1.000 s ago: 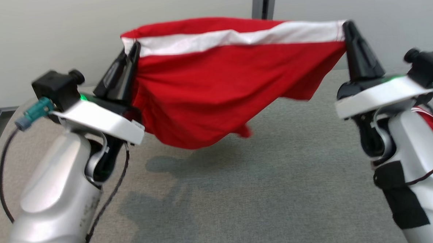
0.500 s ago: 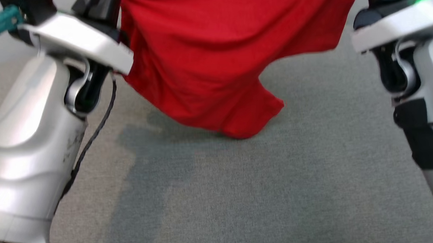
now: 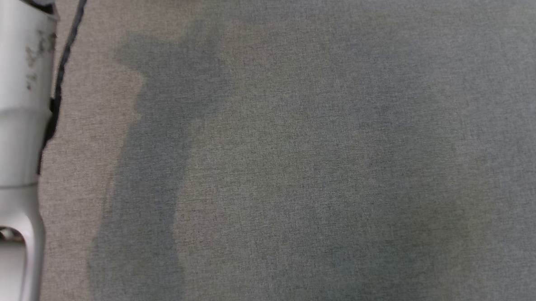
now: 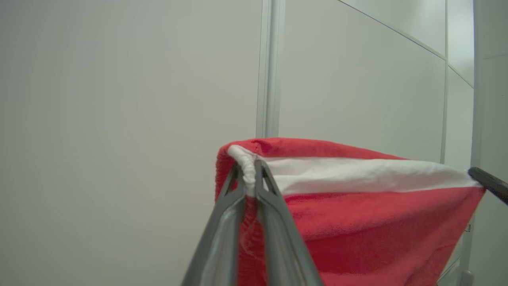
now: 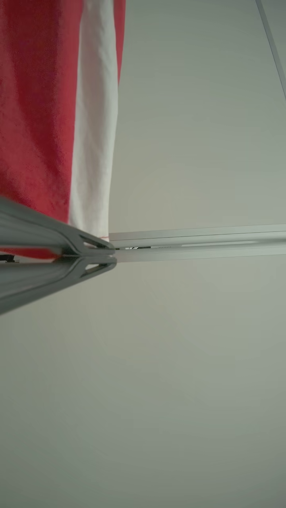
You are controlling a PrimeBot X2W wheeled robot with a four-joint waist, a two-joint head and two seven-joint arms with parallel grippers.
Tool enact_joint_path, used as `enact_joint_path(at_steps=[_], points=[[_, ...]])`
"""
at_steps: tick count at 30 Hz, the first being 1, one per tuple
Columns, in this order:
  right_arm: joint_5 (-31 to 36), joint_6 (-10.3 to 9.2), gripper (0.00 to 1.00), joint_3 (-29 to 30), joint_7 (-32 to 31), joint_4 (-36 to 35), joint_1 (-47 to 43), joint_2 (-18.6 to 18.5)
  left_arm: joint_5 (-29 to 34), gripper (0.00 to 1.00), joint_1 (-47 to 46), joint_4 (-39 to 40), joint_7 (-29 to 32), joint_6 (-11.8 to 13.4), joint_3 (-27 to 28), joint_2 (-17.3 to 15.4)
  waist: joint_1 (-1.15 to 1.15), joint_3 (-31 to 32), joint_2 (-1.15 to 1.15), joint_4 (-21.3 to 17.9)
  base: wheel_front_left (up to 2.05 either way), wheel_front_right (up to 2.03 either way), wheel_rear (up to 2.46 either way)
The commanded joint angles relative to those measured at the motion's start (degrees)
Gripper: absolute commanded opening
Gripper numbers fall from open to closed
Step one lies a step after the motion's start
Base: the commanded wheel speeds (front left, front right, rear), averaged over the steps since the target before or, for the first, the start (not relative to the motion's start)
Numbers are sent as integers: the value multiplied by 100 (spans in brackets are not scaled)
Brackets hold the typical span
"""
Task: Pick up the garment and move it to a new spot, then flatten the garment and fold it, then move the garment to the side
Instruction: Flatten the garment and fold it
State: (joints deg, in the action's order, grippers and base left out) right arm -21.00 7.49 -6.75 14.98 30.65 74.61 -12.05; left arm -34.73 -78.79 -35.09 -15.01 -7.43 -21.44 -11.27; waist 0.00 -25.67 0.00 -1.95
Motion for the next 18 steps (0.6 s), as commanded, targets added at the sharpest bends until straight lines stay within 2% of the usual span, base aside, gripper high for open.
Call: enact_joint_path(at_steps=[1, 5, 7, 13, 18], points=[[41, 0, 0, 30, 24, -147, -317, 14, 86, 0, 374, 79, -4, -1, -50, 32, 0, -47, 0, -15, 0, 0, 0], [-102, 0, 0, -64, 25, -517, -1124, 37, -15, 0, 1230, 375, -11, -2, -112, 18, 0, -41, 0, -23, 0, 0, 0], [-278, 0, 0, -204, 26, -666, -1949, 61, -76, 0, 2156, 441, -12, -3, -187, 19, 0, 31, 0, -56, 0, 0, 0], [-520, 0, 0, -497, 26, -654, -3507, 165, -272, 0, 3980, 496, -12, -4, -104, 247, 0, 348, 0, -101, 0, 0, 0], [-631, 0, 0, -776, 27, -772, -4443, 220, -345, 0, 5192, 534, -12, -4, -155, 467, 0, 783, 0, -116, 0, 0, 0]])
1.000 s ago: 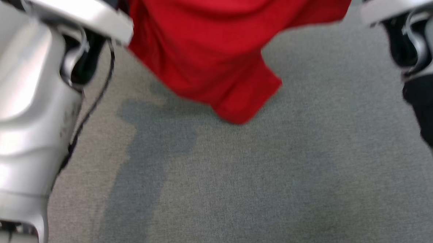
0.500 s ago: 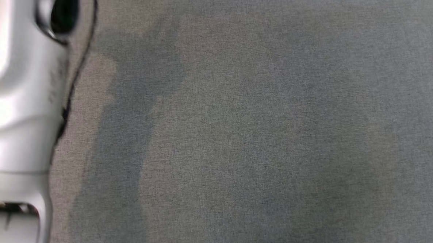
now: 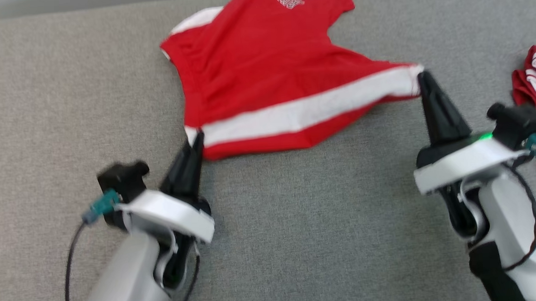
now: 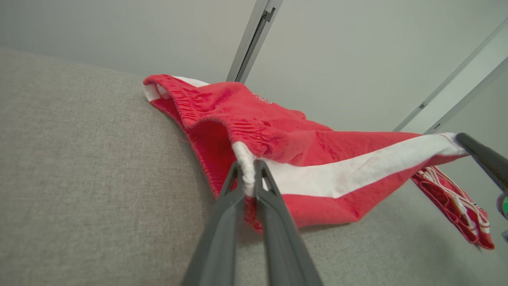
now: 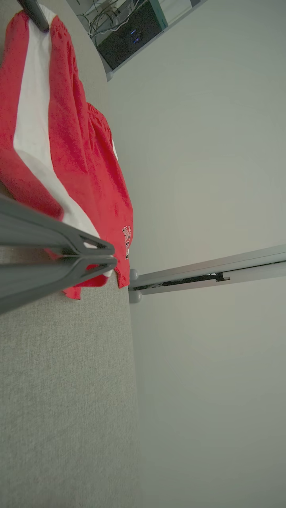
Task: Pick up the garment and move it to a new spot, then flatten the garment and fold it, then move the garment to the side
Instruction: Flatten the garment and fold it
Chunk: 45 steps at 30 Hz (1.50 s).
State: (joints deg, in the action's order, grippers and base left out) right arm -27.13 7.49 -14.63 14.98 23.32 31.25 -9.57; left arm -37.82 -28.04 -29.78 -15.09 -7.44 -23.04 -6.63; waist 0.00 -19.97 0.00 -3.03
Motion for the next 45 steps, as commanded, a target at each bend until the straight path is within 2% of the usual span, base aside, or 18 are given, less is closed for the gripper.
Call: enact_joint_path(at_steps=[1, 12, 17, 22, 29, 36, 45], points=[[-85, 0, 0, 51, 27, -55, -278, 2, -99, 0, 306, 4, -5, -3, 36, 45, 0, 346, 0, -4, 0, 0, 0], [-280, 0, 0, 187, 27, -192, -1683, 226, -284, 0, 1564, 41, -4, -3, -259, 162, 0, 1558, 0, 61, 0, 0, 0], [-262, 0, 0, 348, 27, -302, -2355, 289, -388, 0, 2089, 159, -4, -4, -103, 113, 0, 2116, 0, 13, 0, 0, 0], [-161, 0, 0, 521, 27, -379, -2781, 284, -370, 0, 2570, 407, -5, -4, 147, 104, 0, 2332, 0, -32, 0, 0, 0], [-137, 0, 0, 642, 27, -573, -3072, 318, -459, 0, 2968, 759, -5, -4, 69, 133, 0, 2316, 0, 106, 0, 0, 0], [-16, 0, 0, 544, 27, -472, -2332, 104, -640, 0, 2540, 925, -5, -4, -116, 200, 0, 1952, 0, 451, 0, 0, 0], [268, 0, 0, 213, 27, 510, -235, -232, -882, 0, 1306, 849, -5, -4, -292, 299, 0, 932, 0, 941, 0, 0, 0]])
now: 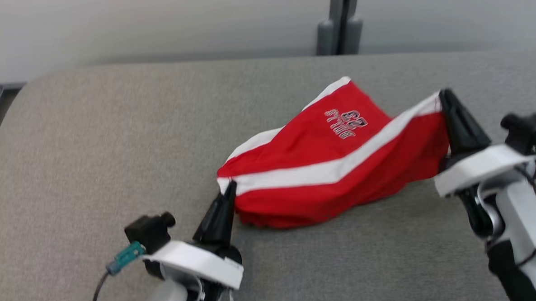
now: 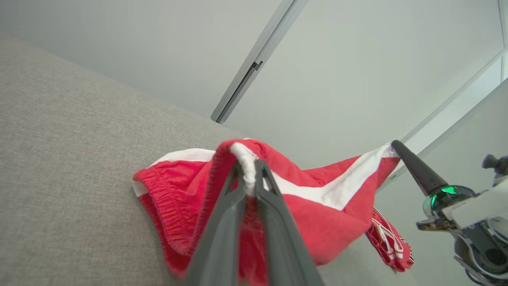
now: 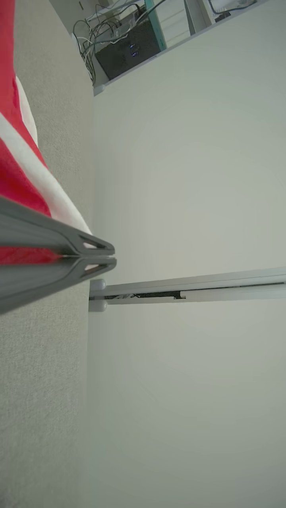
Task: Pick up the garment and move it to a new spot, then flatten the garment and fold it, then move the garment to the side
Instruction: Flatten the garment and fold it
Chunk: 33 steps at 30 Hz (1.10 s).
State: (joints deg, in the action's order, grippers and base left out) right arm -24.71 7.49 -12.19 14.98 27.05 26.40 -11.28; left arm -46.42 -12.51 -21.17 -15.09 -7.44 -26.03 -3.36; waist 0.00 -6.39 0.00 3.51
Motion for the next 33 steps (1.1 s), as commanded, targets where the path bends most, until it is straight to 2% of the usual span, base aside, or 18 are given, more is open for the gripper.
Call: enact_joint_path(at_steps=[1, 7, 17, 27, 28, 29, 30, 31, 32, 33], points=[[59, 0, 0, -55, 27, 256, 432, -91, -105, 0, -349, -28, -6, -4, 48, -13, 0, -533, 0, 339, 0, 0, 0], [219, 0, 0, -93, 27, 819, 1245, -195, -371, 0, -799, -44, -5, -4, 161, 33, 0, -977, 0, 556, 0, 0, 0], [517, 0, 0, -240, 27, 1478, 2560, -255, -913, 0, -1538, 126, -5, -4, -87, 29, 0, -1934, 0, 714, 0, 0, 0], [891, -1, 0, -213, 28, 2104, 3321, -340, -923, 0, -1869, 251, -4, -4, -155, 35, 0, -2354, 0, 838, 0, 0, 0], [925, 0, 0, -223, 28, 2156, 3352, -329, -918, 11, -1883, 261, -3, -4, -171, 34, 0, -2375, 0, 845, 0, 0, 0], [938, -1, 0, -216, 27, 2213, 3379, -322, -921, 35, -1879, 262, 0, -4, -180, 33, 0, -2389, 0, 849, 0, 0, 0], [964, 0, 0, -207, 28, 2284, 3404, -319, -921, 47, -1868, 265, 0, -4, -187, 32, 0, -2402, 0, 852, 0, 0, 0], [996, 0, 0, -187, 27, 2347, 3431, -325, -907, 100, -1859, 236, 0, -4, -201, 32, 0, -2411, 0, 854, 0, 0, 0], [992, 0, 0, -167, 28, 2434, 3439, -314, -866, 100, -1870, 202, 0, -4, -227, 33, 0, -2410, 0, 855, 0, 0, 0], [1001, 0, 41, -148, 28, 2497, 3450, -287, -806, 100, -1880, 156, 0, -4, -234, 32, 0, -2406, 0, 855, 0, 0, 0]])
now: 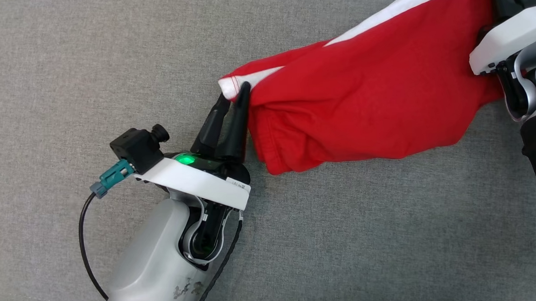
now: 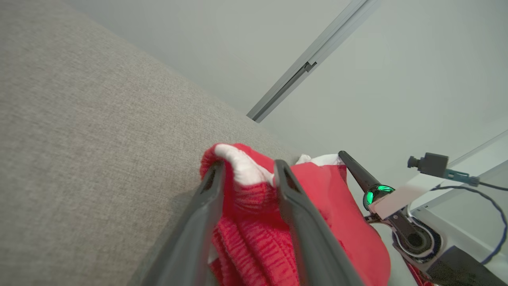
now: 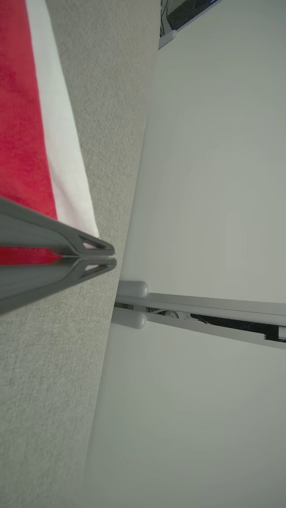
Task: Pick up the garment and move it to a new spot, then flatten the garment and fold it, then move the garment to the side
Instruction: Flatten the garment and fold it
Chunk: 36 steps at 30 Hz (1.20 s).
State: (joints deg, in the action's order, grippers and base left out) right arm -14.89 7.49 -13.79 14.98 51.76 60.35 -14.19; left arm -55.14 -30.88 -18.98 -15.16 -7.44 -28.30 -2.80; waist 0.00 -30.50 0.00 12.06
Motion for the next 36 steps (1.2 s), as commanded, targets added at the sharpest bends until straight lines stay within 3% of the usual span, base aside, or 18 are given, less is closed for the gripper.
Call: enact_joint_path(at_steps=[1, 11, 15, 22, 32, 33, 34, 35, 36], points=[[27, 0, 100, 50, 28, 7, 82, 24, 97, 100, -33, -113, 6, -4, 42, -28, 0, 9, 0, -7, 0, 0, 0], [-120, 0, 100, 222, 28, -239, -473, 162, 1080, 100, 287, -309, 5, 90, 669, -21, 0, 376, 0, -199, 0, 0, 0], [-283, 0, 100, 166, 28, -200, -786, 179, 1160, 100, 511, -303, 5, 135, 820, -24, 0, 545, 0, -259, 0, 0, 0], [-844, 0, 100, -242, 18, 201, -1250, 213, 1340, 100, 823, -263, 5, 140, 924, -20, 0, 763, 0, -298, 0, 0, 0], [-1285, -1, 100, -673, -354, 979, -1187, 164, 1455, 100, 890, -203, 5, 191, 933, -24, 0, 773, 0, -172, 0, 0, 0], [-1319, -1, 82, -712, -409, 1045, -1184, 187, 1451, 100, 910, -202, 5, 188, 940, -24, 0, 779, 0, -158, 0, 0, 0], [-1370, 0, 48, -756, -449, 1085, -1196, 213, 1461, 100, 926, -203, 5, 184, 946, -22, 0, 787, 0, -148, 0, 0, 0], [-1418, 0, 0, -798, -446, 1111, -1218, 231, 1458, 100, 947, -209, 5, 185, 964, -26, 0, 804, 0, -141, 0, 0, 0], [-1468, 0, 0, -840, -434, 1131, -1248, 254, 1490, 100, 962, -230, 5, 187, 974, -26, 0, 833, 0, -141, 0, 0, 0]])
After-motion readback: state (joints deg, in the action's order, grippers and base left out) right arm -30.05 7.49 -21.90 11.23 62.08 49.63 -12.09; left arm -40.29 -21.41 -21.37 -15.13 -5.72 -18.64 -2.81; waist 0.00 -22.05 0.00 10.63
